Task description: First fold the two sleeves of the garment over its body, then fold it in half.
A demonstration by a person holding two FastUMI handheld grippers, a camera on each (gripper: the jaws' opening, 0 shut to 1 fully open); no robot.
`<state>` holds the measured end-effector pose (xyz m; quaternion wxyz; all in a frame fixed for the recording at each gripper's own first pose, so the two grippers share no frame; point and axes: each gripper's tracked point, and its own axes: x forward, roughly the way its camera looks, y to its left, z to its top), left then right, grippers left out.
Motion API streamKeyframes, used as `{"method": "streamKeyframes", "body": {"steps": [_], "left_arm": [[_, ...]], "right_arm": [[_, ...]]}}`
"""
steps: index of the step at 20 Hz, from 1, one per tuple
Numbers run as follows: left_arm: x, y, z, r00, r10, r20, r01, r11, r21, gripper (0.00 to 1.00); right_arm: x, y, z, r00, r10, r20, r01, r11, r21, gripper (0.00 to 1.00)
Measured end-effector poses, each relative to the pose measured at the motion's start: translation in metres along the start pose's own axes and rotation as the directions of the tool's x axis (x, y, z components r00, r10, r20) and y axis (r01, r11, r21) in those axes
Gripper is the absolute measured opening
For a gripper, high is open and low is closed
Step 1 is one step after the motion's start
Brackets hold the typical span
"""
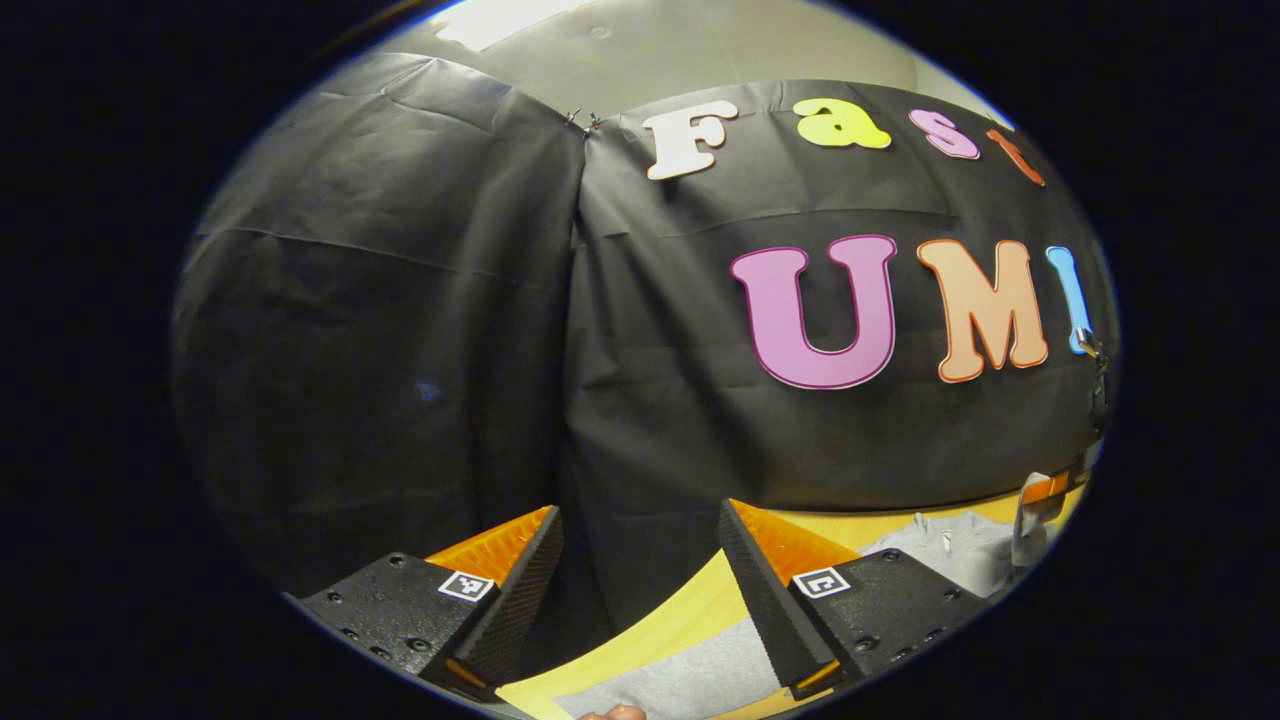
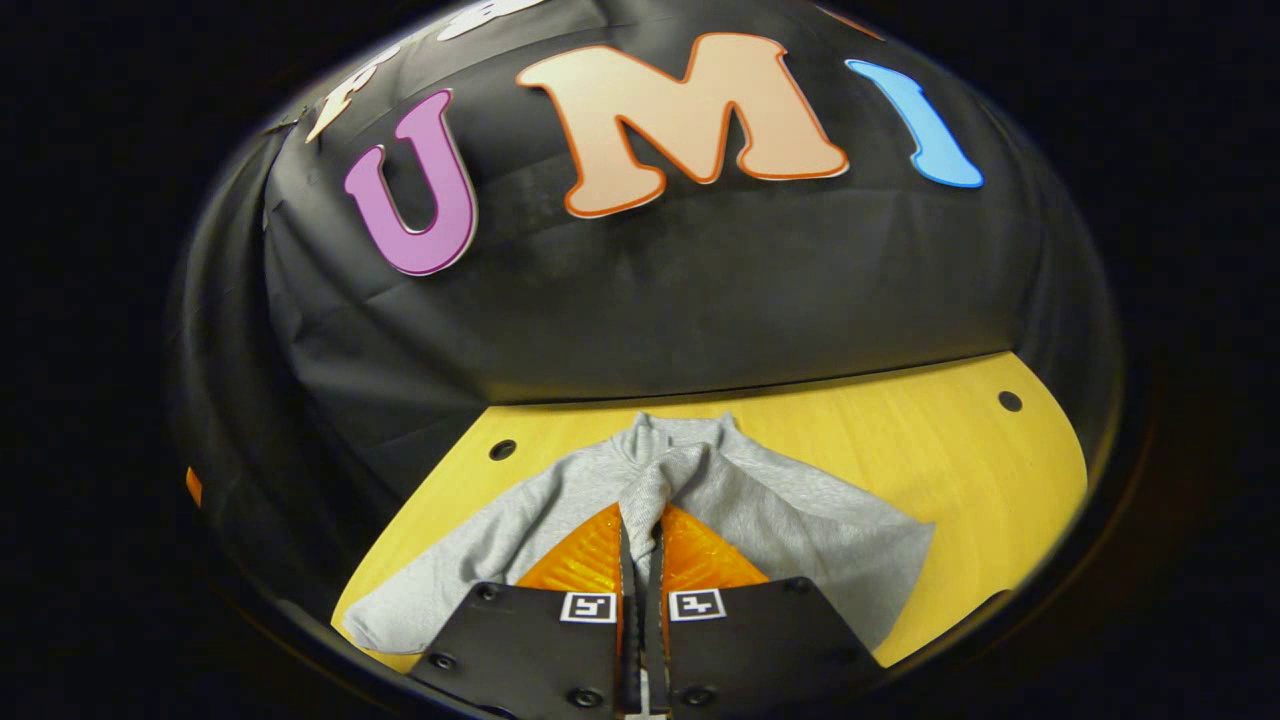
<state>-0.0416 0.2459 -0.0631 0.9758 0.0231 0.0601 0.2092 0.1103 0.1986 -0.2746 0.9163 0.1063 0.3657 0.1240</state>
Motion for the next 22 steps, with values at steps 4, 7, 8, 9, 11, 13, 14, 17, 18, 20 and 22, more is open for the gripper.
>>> {"method": "streamKeyframes", "body": {"steps": [4, 7, 8, 9, 11, 13, 14, 17, 18, 20, 22], "left_arm": [[0.000, 0.022, -0.009, 1.000, 0.024, -0.015, -0.024, 1.000, 0.004, 0.94], [-0.001, 0.038, -0.015, 0.999, 0.042, -0.024, -0.042, 0.999, 0.009, 0.94], [-0.001, 0.044, -0.018, 0.998, 0.048, -0.028, -0.048, 0.999, 0.013, 0.92], [-0.003, 0.050, -0.019, 0.998, 0.055, -0.031, -0.054, 0.998, 0.017, 0.92], [-0.003, 0.062, -0.022, 0.997, 0.072, -0.036, -0.071, 0.997, 0.023, 0.92], [-0.006, 0.076, -0.026, 0.995, 0.094, -0.043, -0.092, 0.995, 0.035, 0.92], [-0.008, 0.082, -0.027, 0.993, 0.105, -0.046, -0.103, 0.994, 0.039, 0.93], [-0.014, 0.102, -0.035, 0.989, 0.139, -0.056, -0.136, 0.989, 0.049, 0.92], [-0.015, 0.107, -0.038, 0.987, 0.148, -0.062, -0.145, 0.988, 0.052, 0.90], [-0.014, 0.112, -0.042, 0.984, 0.162, -0.073, -0.158, 0.986, 0.055, 0.92], [-0.013, 0.115, -0.045, 0.983, 0.165, -0.076, -0.161, 0.985, 0.058, 0.92]], "right_arm": [[0.020, 0.040, -0.010, 0.998, 0.048, -0.029, -0.049, 0.999, -0.016, 0.05], [0.034, 0.062, -0.023, 0.997, 0.060, -0.055, -0.063, 0.997, -0.050, 0.05], [0.039, 0.069, -0.029, 0.996, 0.064, -0.062, -0.068, 0.996, -0.057, 0.05], [0.045, 0.076, -0.033, 0.995, 0.070, -0.067, -0.074, 0.995, -0.061, 0.05], [0.058, 0.090, -0.045, 0.993, 0.084, -0.088, -0.089, 0.995, -0.051, 0.05], [0.072, 0.102, -0.062, 0.988, 0.086, -0.129, -0.092, 0.995, -0.042, 0.05], [0.078, 0.105, -0.072, 0.986, 0.080, -0.145, -0.088, 0.995, -0.047, 0.05], [0.101, 0.113, -0.104, 0.975, 0.067, -0.211, -0.081, 0.995, -0.056, 0.05], [0.105, 0.114, -0.115, 0.969, 0.062, -0.241, -0.076, 0.996, -0.047, 0.05], [0.111, 0.114, -0.128, 0.961, 0.050, -0.271, -0.062, 0.997, -0.035, 0.08], [0.109, 0.119, -0.131, 0.954, 0.074, -0.292, -0.079, 0.997, -0.005, 0.09]]}}
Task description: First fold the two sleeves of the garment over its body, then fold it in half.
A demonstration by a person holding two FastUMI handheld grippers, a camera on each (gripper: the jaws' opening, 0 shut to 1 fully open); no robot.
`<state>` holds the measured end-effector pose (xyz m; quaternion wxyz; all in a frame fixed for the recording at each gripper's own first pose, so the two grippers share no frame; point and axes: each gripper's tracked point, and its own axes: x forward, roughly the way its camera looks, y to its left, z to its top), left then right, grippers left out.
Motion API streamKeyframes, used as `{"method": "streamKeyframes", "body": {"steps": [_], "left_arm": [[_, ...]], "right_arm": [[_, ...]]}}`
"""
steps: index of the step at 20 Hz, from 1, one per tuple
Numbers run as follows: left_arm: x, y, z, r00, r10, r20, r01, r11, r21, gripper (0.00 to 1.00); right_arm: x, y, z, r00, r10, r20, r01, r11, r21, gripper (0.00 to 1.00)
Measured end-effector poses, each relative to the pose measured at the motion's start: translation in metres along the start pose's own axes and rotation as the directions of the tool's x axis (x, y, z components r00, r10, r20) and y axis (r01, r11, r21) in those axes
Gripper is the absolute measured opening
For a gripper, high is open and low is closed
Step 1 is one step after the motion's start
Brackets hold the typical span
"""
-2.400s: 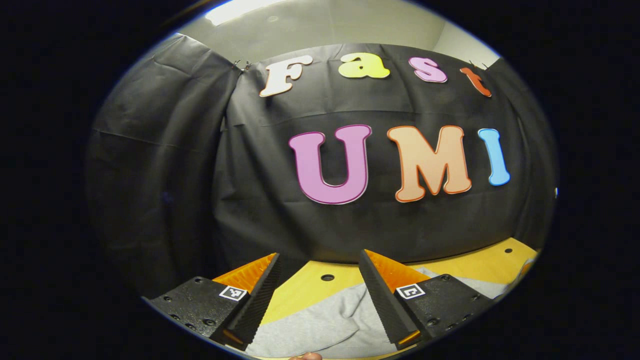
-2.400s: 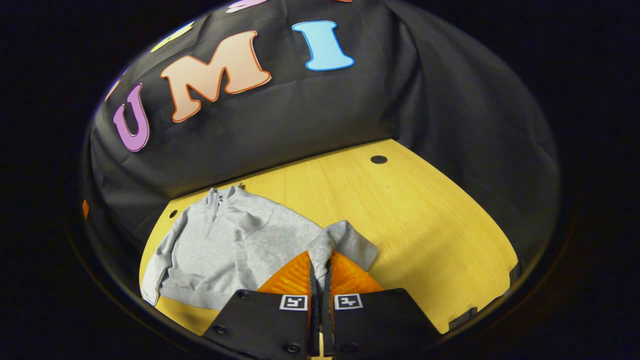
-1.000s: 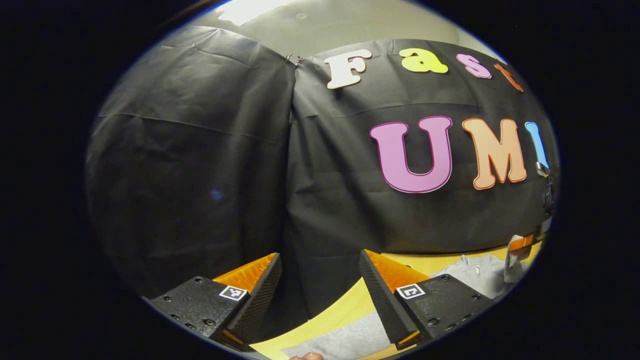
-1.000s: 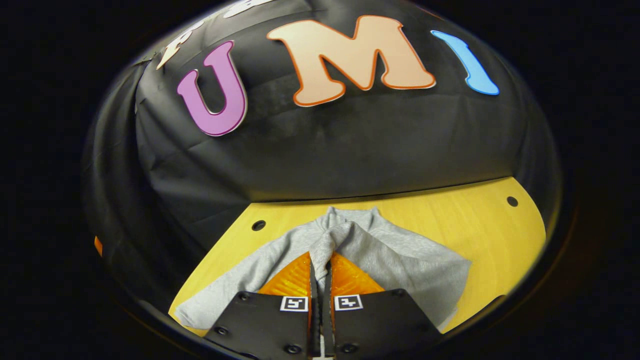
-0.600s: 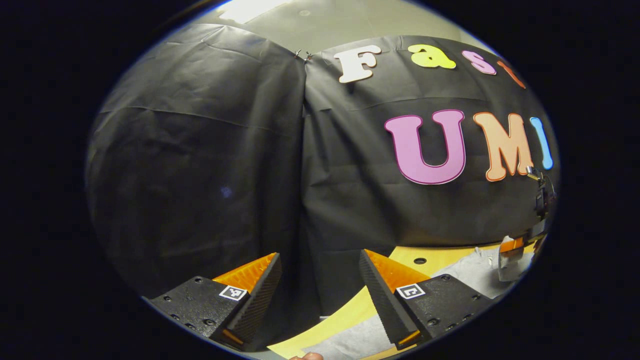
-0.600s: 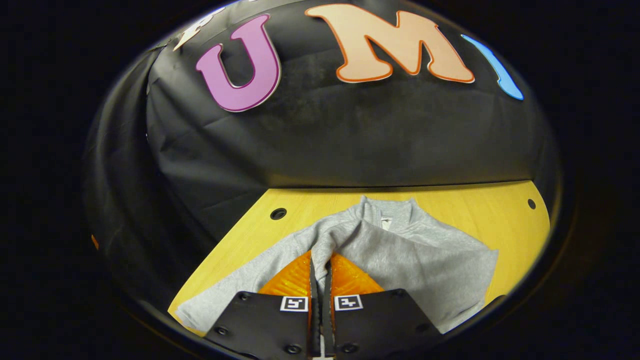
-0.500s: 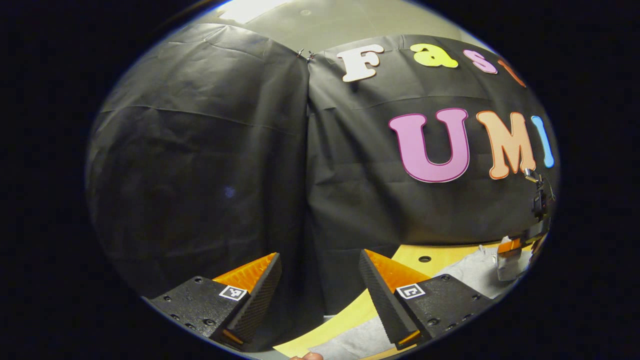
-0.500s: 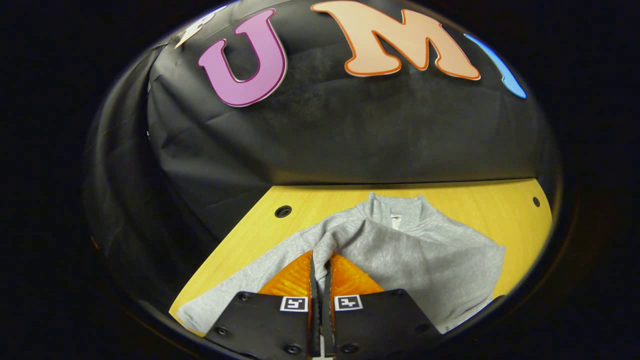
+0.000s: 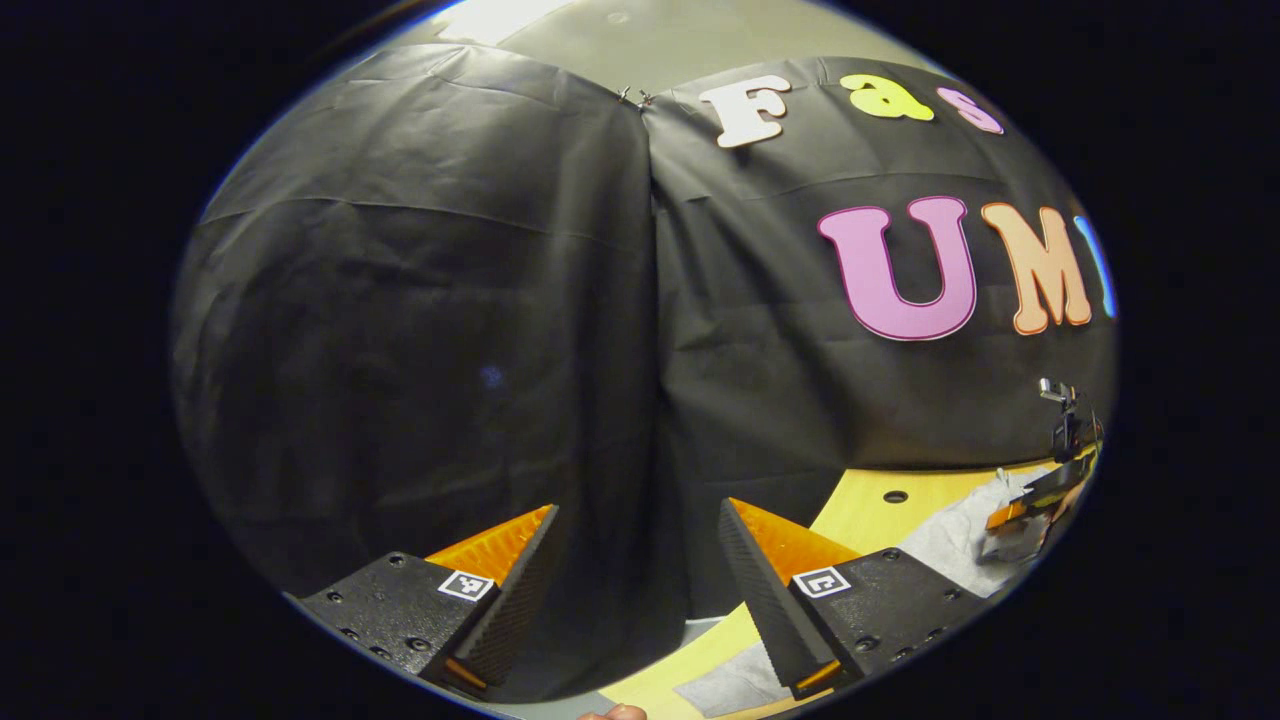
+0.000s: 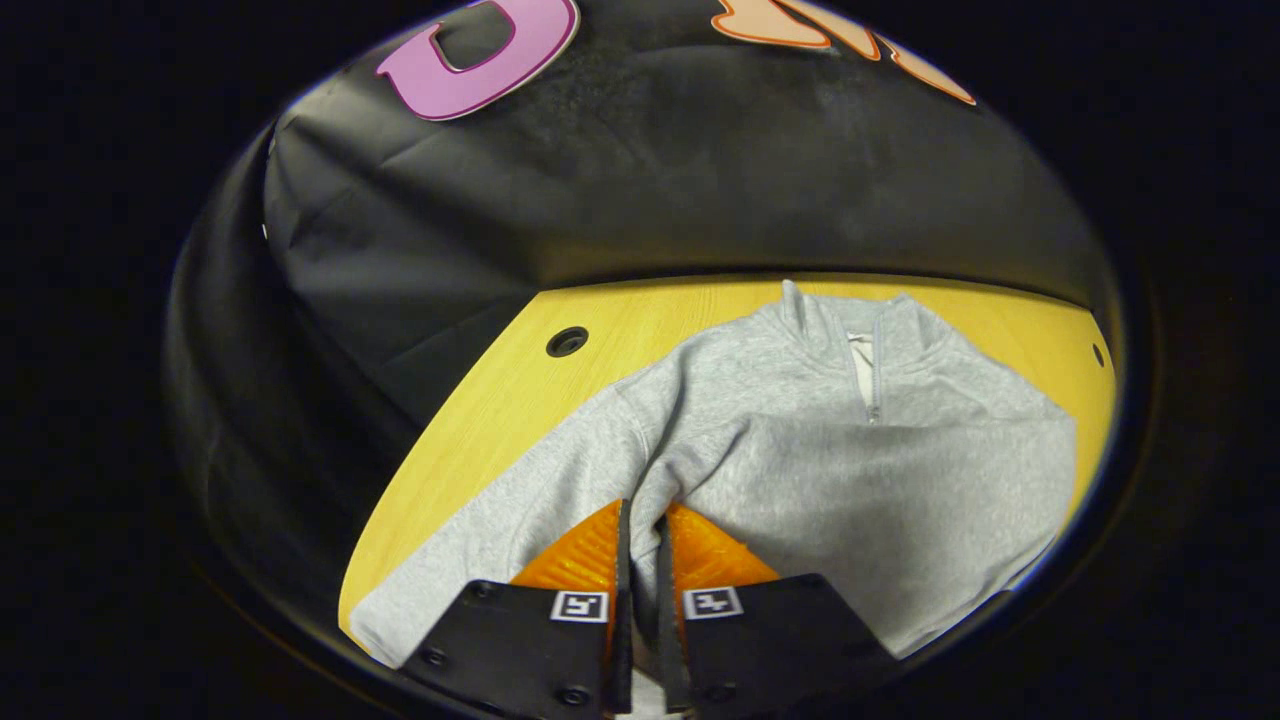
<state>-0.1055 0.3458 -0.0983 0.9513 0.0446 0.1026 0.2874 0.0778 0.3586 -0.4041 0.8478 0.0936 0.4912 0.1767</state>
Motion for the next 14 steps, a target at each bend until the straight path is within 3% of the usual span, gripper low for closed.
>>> {"method": "streamKeyframes", "body": {"steps": [2, 5, 7, 11, 14], "left_arm": [[0.002, -0.002, -0.004, 1.000, -0.005, -0.002, 0.005, 1.000, 0.001, 0.93], [0.004, -0.011, -0.015, 1.000, -0.023, -0.021, 0.023, 1.000, -0.004, 0.95], [0.008, -0.018, -0.025, 0.998, -0.039, -0.043, 0.040, 0.999, 0.014, 0.93], [0.011, -0.039, -0.058, 0.991, -0.080, -0.109, 0.084, 0.996, 0.030, 0.92], [0.010, -0.056, -0.094, 0.975, -0.111, -0.195, 0.116, 0.993, 0.015, 0.93]], "right_arm": [[0.003, 0.008, 0.001, 0.999, 0.034, 0.005, -0.034, 0.999, 0.009, 0.20], [-0.013, 0.022, 0.010, 0.995, 0.092, 0.025, -0.092, 0.996, 0.010, 0.78], [-0.026, 0.022, 0.020, 0.993, 0.108, 0.052, -0.109, 0.994, 0.005, 0.98], [-0.058, 0.014, 0.038, 0.986, 0.105, 0.132, -0.100, 0.994, -0.045, 0.93], [-0.080, 0.002, 0.040, 0.982, 0.104, 0.156, -0.090, 0.992, -0.092, 0.98]]}}
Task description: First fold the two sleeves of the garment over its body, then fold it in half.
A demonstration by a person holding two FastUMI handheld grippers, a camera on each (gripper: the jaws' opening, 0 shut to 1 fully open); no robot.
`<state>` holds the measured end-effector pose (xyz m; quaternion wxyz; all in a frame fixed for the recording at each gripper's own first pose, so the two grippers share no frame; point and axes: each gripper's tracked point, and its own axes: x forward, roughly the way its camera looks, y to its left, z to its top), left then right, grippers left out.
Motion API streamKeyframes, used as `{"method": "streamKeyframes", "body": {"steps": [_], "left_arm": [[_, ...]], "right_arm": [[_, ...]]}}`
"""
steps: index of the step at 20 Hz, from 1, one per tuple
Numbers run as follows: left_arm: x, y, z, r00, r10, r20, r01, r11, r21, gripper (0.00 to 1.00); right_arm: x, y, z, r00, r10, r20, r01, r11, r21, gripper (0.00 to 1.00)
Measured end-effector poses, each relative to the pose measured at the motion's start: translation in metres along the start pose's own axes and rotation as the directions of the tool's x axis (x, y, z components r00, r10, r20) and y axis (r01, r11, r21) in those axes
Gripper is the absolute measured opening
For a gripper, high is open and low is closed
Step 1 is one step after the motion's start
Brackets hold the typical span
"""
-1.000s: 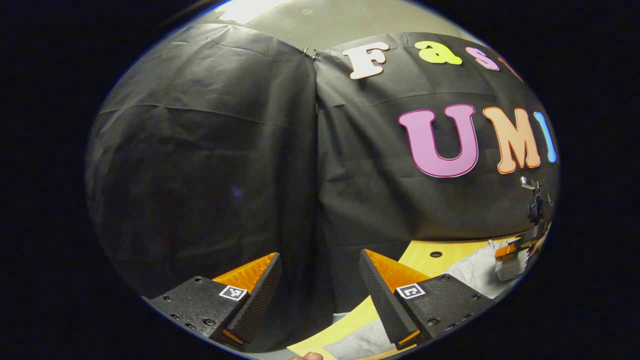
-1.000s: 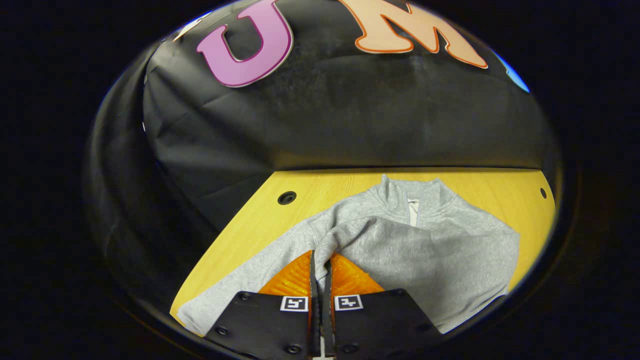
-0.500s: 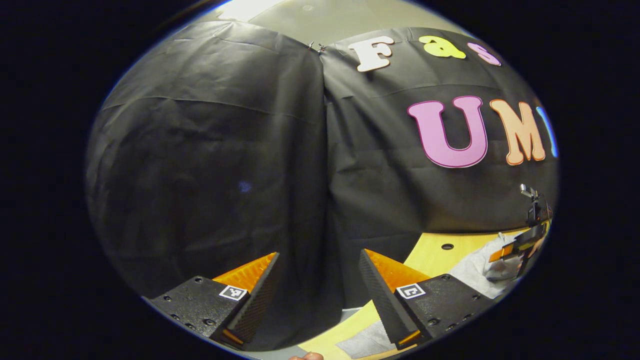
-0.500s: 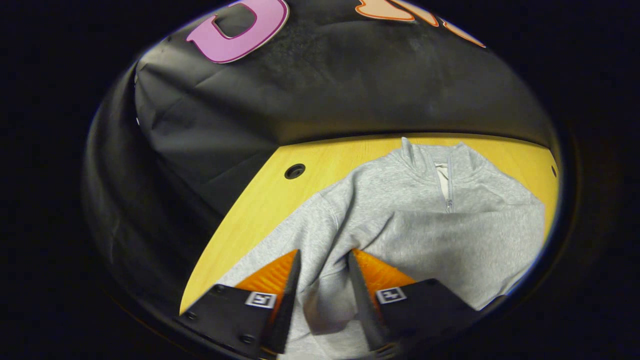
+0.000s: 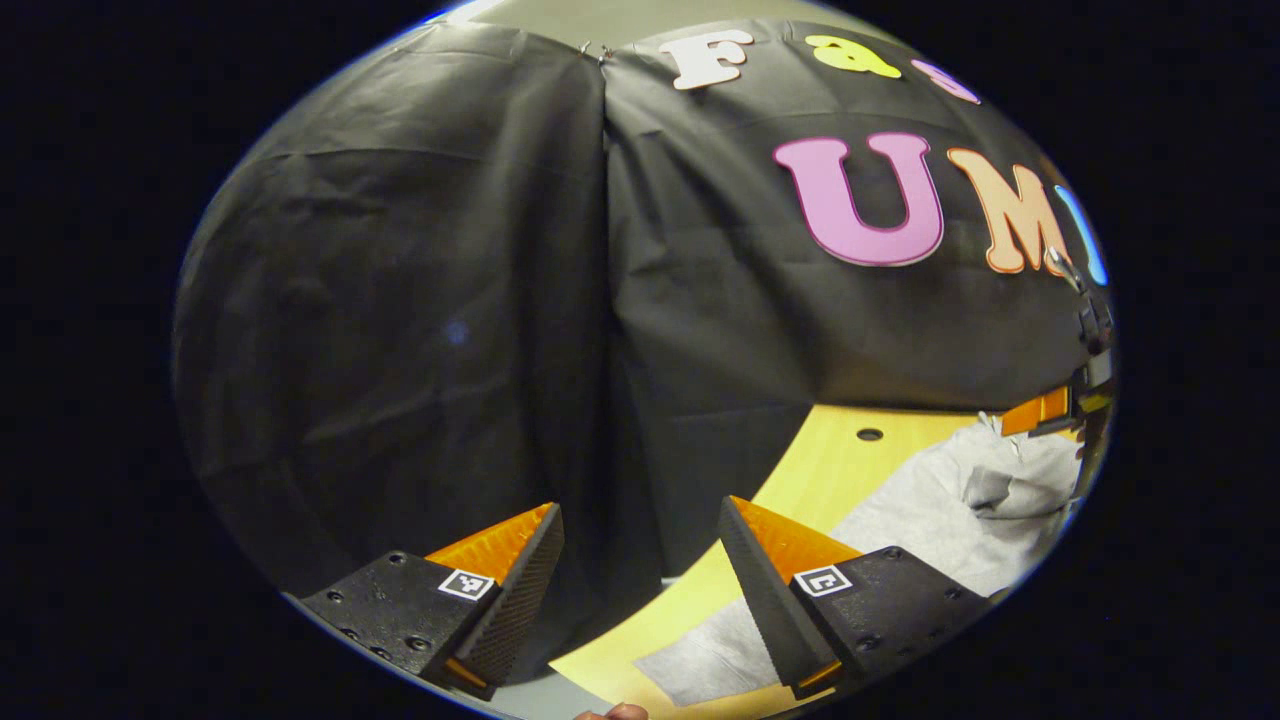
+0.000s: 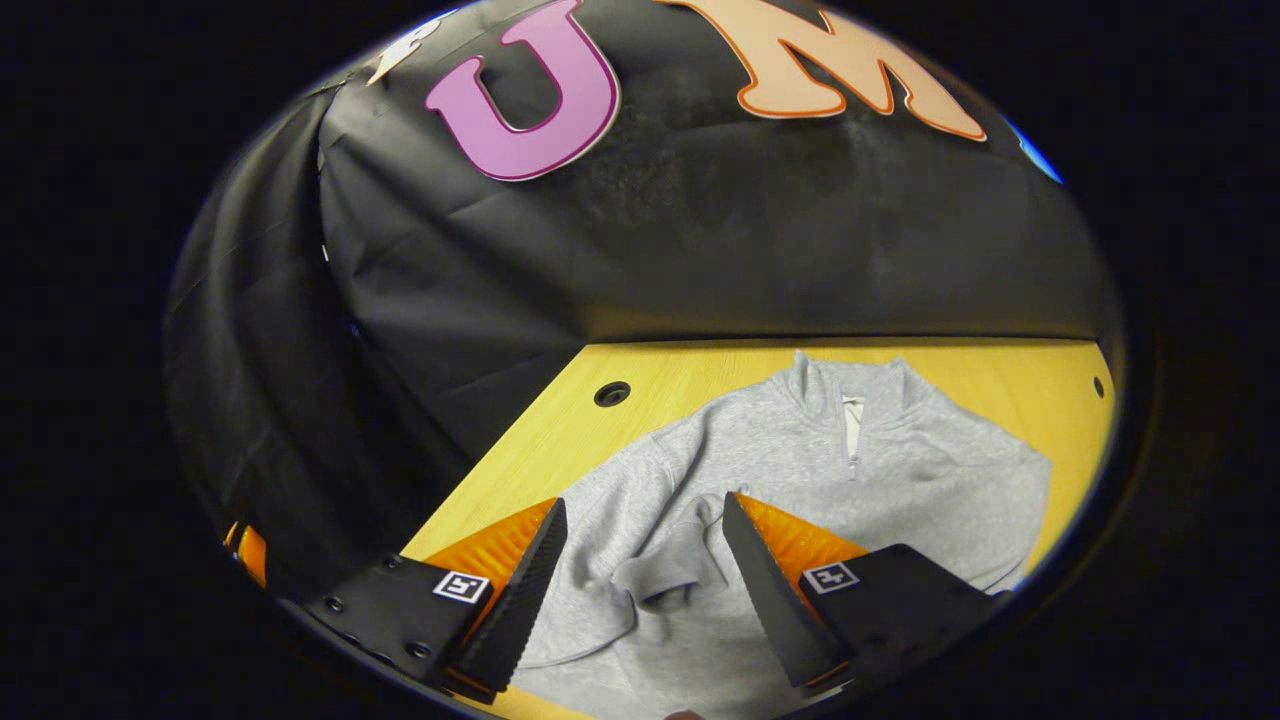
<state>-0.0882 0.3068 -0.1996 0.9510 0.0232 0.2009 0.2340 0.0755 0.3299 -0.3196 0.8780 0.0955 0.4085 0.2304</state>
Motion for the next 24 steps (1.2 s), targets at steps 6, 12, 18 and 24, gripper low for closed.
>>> {"method": "streamKeyframes", "body": {"steps": [6, 12, 18, 24], "left_arm": [[0.008, -0.023, -0.078, 0.980, -0.047, -0.192, 0.045, 0.999, -0.016, 0.96], [0.005, -0.035, -0.145, 0.928, -0.052, -0.369, 0.024, 0.997, -0.078, 0.94], [0.005, -0.034, -0.174, 0.891, -0.030, -0.452, -0.017, 0.995, -0.100, 0.93], [0.004, -0.035, -0.171, 0.892, -0.049, -0.450, -0.014, 0.991, -0.136, 0.86]], "right_arm": [[-0.044, -0.025, 0.021, 0.997, -0.022, 0.079, 0.026, 0.999, -0.046, 0.98], [-0.083, -0.059, 0.031, 0.992, -0.046, 0.114, 0.054, 0.997, -0.062, 0.98], [-0.108, -0.091, 0.031, 0.989, -0.089, 0.122, 0.098, 0.992, -0.075, 0.98], [-0.133, -0.104, 0.037, 0.984, -0.092, 0.151, 0.104, 0.992, -0.070, 0.98]]}}
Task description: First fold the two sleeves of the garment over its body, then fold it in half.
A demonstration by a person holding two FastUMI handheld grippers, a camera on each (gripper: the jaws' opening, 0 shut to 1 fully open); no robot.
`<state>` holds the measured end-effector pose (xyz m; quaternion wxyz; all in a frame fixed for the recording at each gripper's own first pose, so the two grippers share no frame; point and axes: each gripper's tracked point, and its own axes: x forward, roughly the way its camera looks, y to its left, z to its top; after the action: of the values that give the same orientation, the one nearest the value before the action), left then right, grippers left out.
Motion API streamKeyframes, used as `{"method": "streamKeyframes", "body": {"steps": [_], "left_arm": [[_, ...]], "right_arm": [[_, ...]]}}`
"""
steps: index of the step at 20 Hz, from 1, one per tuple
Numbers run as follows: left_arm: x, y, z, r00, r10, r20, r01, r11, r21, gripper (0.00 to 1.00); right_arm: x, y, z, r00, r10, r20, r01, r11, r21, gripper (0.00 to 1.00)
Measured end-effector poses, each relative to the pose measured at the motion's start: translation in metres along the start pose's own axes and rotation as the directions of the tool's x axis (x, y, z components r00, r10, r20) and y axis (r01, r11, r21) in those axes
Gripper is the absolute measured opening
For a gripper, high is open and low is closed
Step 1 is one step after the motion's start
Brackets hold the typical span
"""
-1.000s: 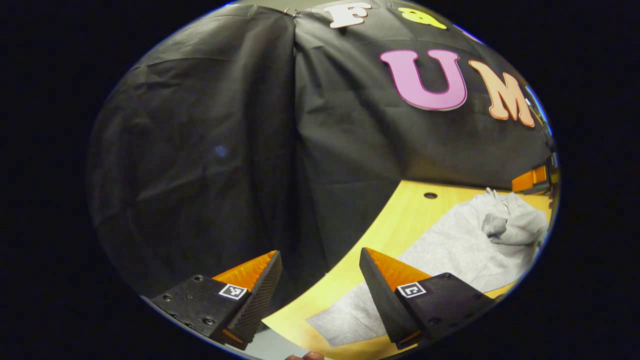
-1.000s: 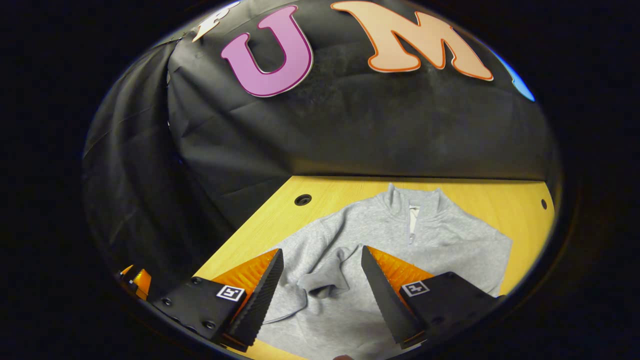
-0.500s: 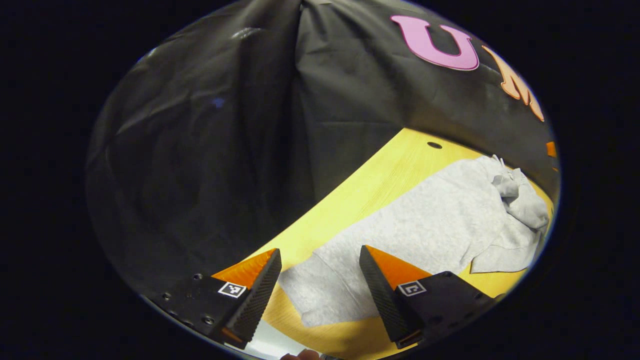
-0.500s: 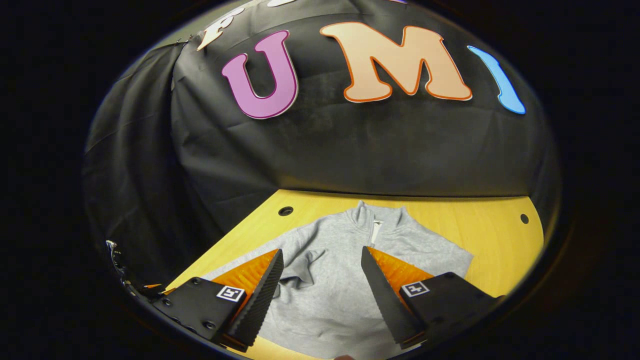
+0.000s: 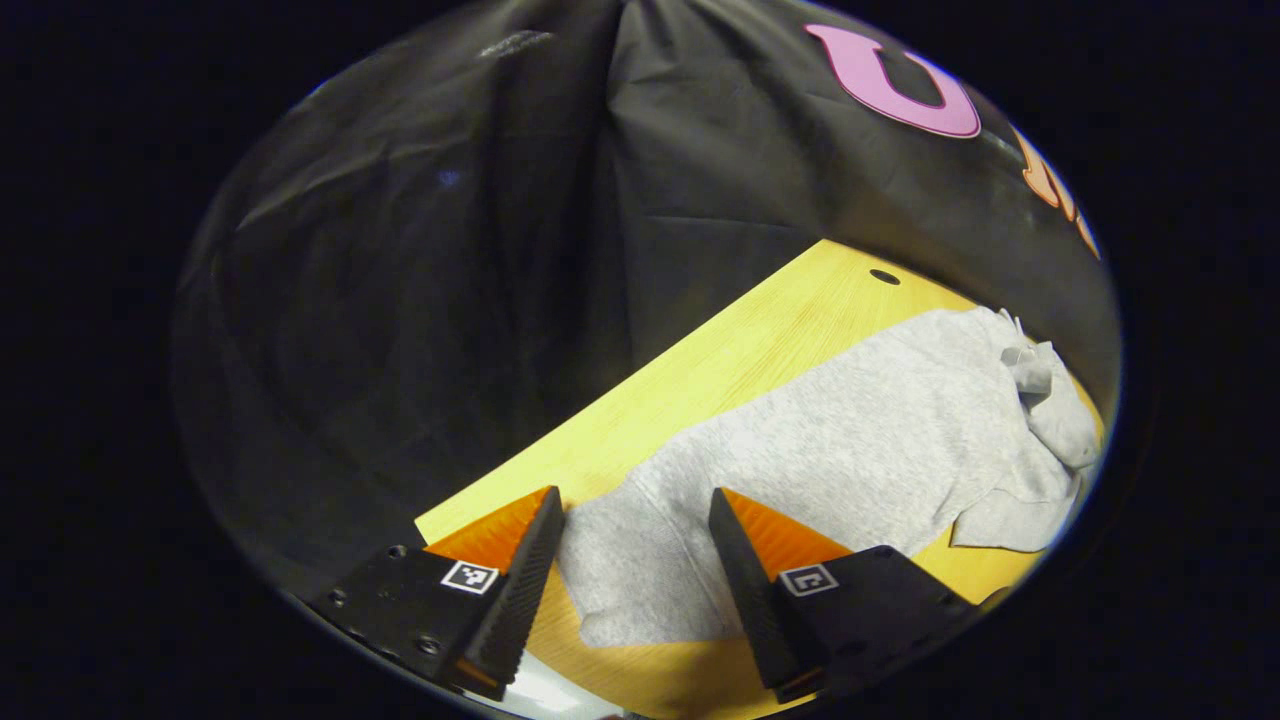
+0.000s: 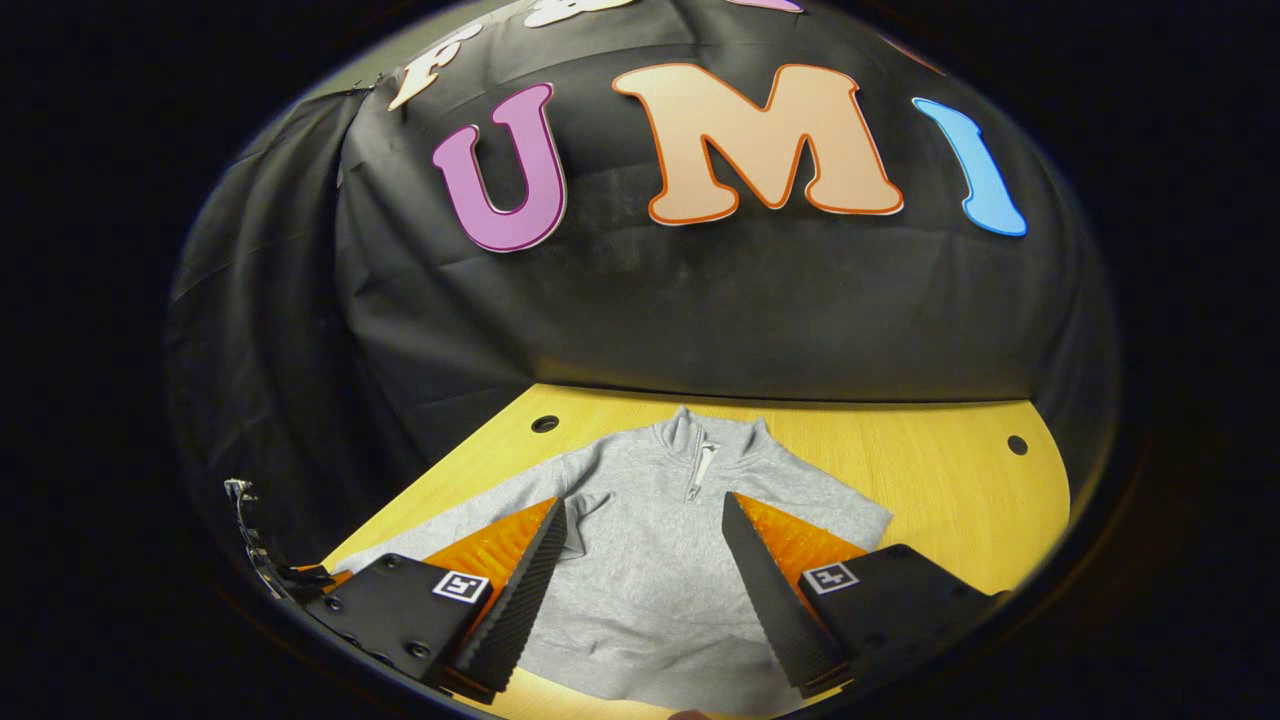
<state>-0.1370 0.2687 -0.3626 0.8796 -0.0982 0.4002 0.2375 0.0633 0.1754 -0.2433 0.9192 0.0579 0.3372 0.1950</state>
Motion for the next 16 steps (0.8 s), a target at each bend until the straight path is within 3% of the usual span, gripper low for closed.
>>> {"method": "streamKeyframes", "body": {"steps": [1, 4, 6, 7, 9, 11, 15, 16], "left_arm": [[0.001, 0.000, -0.001, 1.000, -0.008, -0.008, 0.008, 1.000, 0.007, 0.80], [0.004, -0.021, -0.002, 0.999, -0.041, -0.028, 0.042, 0.998, 0.039, 0.35], [0.006, -0.026, -0.003, 0.999, -0.034, -0.033, 0.036, 0.998, 0.059, 0.11], [0.006, -0.026, 0.000, 0.999, -0.028, -0.031, 0.030, 0.998, 0.059, 0.05], [0.005, -0.028, 0.000, 0.998, -0.017, -0.062, 0.021, 0.998, 0.059, 0.00], [0.005, -0.038, 0.010, 0.996, -0.044, -0.079, 0.048, 0.998, 0.046, 0.00], [0.002, -0.056, 0.053, 0.996, -0.083, -0.018, 0.083, 0.996, 0.029, 0.00], [0.000, -0.063, 0.065, 0.996, -0.094, -0.006, 0.094, 0.995, 0.022, 0.00]], "right_arm": [[-0.003, -0.003, 0.001, 1.000, -0.003, 0.004, 0.003, 1.000, 0.000, 0.98], [-0.014, -0.014, -0.001, 1.000, -0.016, 0.013, 0.016, 1.000, 0.005, 0.98], [-0.023, -0.020, -0.002, 1.000, -0.020, 0.016, 0.019, 1.000, 0.017, 0.98], [-0.026, -0.024, -0.002, 0.999, -0.024, 0.022, 0.024, 1.000, 0.017, 0.98], [-0.034, -0.034, -0.003, 0.999, -0.044, 0.029, 0.044, 0.999, 0.000, 0.94], [-0.041, -0.042, -0.004, 0.998, -0.058, 0.036, 0.058, 0.998, -0.013, 0.98], [-0.052, -0.056, -0.009, 0.996, -0.080, 0.044, 0.080, 0.997, -0.005, 0.94], [-0.055, -0.058, -0.011, 0.996, -0.082, 0.042, 0.082, 0.997, 0.004, 0.98]]}}
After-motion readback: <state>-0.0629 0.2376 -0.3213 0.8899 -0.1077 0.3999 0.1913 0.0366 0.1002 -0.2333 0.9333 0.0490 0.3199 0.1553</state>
